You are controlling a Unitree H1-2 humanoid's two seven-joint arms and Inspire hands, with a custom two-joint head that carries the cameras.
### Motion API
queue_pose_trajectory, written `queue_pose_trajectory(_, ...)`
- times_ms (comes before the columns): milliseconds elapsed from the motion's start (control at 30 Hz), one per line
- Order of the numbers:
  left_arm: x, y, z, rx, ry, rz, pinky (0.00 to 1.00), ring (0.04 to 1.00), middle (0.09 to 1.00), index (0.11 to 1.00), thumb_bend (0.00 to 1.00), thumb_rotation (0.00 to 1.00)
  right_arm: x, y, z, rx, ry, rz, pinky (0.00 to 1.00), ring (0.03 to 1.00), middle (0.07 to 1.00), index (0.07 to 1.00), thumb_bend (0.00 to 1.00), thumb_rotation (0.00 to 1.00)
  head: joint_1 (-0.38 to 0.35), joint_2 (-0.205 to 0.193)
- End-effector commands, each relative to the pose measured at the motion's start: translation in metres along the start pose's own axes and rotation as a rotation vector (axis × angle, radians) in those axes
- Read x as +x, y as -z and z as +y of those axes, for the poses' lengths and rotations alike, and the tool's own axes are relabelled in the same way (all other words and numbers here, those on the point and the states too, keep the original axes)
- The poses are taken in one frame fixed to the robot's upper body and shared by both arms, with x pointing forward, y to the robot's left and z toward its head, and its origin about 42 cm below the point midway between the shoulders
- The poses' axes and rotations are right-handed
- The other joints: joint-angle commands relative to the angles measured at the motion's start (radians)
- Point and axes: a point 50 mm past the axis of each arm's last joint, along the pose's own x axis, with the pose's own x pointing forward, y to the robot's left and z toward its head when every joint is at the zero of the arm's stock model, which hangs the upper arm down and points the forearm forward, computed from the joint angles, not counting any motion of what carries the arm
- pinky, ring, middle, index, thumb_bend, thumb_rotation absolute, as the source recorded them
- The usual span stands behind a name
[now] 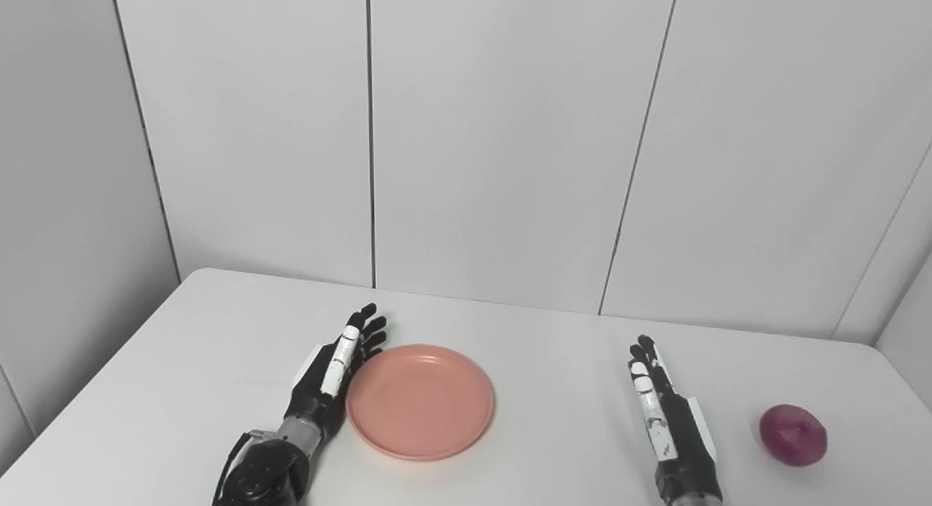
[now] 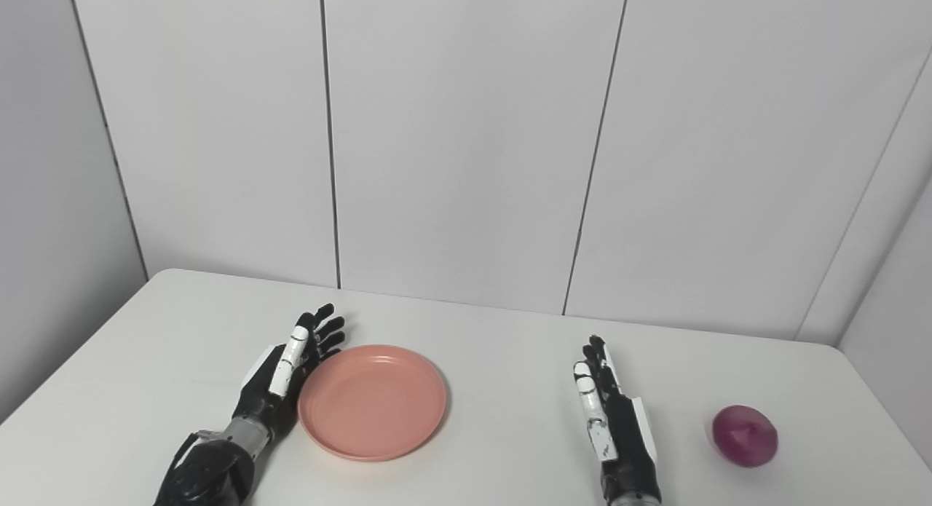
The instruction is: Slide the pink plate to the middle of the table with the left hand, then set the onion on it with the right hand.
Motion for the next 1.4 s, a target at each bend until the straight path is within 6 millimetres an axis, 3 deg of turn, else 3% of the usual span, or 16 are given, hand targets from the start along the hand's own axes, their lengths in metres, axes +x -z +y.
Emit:
queue_pose_trajectory(0, 0.001, -0.002, -0.009, 0.013, 0.014, -0.012, 0.93, 0.946, 0.948, 0.953, 0.71, 1.0, 0.015, -0.026, 0.001, 0.014, 0.004, -0.114, 1.0, 0.967, 0.963, 0.977, 0.61, 0.96, 0.0, 0.001)
queue_pose_trajectory(367, 0.002, -0.005, -0.036, -0.016, 0.045, -0.026, 0.94, 0.95, 0.96, 0.964, 0.69, 1.0, 0.015, -0.027, 0.001, 0.012, 0.001, -0.123, 1.0, 0.967, 0.961, 0.978, 0.59, 0.97, -0.013, 0.006)
queue_pose_trajectory(500, 0.001, -0.006, -0.056, -0.028, 0.046, -0.029, 0.92, 0.932, 0.937, 0.941, 0.68, 1.0, 0.014, -0.027, 0.002, 0.011, 0.003, -0.124, 1.0, 0.963, 0.959, 0.975, 0.61, 0.97, -0.051, 0.011)
queue_pose_trajectory(733, -0.005, -0.006, -0.079, -0.022, 0.097, -0.022, 0.96, 0.962, 0.968, 0.979, 0.69, 1.0, 0.013, -0.028, 0.006, -0.001, 0.007, -0.109, 1.0, 0.961, 0.962, 0.973, 0.63, 0.97, -0.083, 0.014)
queue_pose_trajectory(1367, -0.009, -0.012, -0.092, 0.021, 0.107, -0.05, 0.97, 0.963, 0.968, 0.969, 0.67, 1.0, 0.016, -0.025, 0.021, 0.027, 0.003, -0.104, 1.0, 0.967, 0.979, 0.986, 0.61, 0.97, -0.206, 0.009)
